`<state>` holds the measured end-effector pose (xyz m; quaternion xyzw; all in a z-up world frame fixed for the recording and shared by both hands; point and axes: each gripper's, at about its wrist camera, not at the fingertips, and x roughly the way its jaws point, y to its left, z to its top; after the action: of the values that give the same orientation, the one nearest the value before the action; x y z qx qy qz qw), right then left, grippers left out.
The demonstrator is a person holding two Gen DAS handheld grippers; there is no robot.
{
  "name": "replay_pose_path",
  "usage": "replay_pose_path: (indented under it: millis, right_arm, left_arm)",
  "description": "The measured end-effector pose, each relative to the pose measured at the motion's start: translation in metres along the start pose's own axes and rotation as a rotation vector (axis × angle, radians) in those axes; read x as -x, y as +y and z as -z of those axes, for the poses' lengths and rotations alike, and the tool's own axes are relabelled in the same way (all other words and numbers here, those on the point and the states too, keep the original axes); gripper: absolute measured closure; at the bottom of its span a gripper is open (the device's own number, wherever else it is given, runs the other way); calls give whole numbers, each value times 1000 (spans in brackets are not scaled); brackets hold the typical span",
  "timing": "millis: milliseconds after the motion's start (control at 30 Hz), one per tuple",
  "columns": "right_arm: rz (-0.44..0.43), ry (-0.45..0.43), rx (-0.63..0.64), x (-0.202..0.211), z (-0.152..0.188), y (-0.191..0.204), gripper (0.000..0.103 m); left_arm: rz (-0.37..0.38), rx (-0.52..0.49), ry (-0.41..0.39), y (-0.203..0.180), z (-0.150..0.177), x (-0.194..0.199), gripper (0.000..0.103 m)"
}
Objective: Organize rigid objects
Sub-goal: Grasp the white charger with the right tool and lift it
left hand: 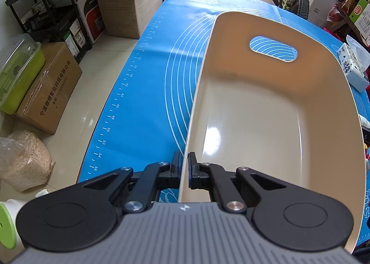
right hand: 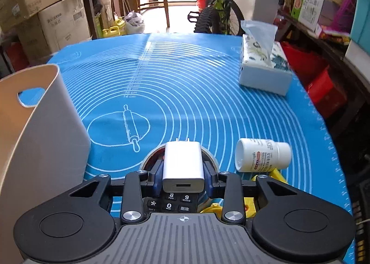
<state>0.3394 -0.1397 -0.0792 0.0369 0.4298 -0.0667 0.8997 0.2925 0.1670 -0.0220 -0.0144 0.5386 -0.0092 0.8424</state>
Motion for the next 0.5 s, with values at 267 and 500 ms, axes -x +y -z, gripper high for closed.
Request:
replay_pose_path:
  millis: [267, 500]
  right_arm:
    - [40, -49, -17, 22, 1, -10, 60]
    - [0, -163, -51, 68, -7, -11, 60]
  left_arm:
    - [-5, 13, 7, -1, -1, -1, 96]
    - [-15, 26, 7, -2, 0, -2, 95]
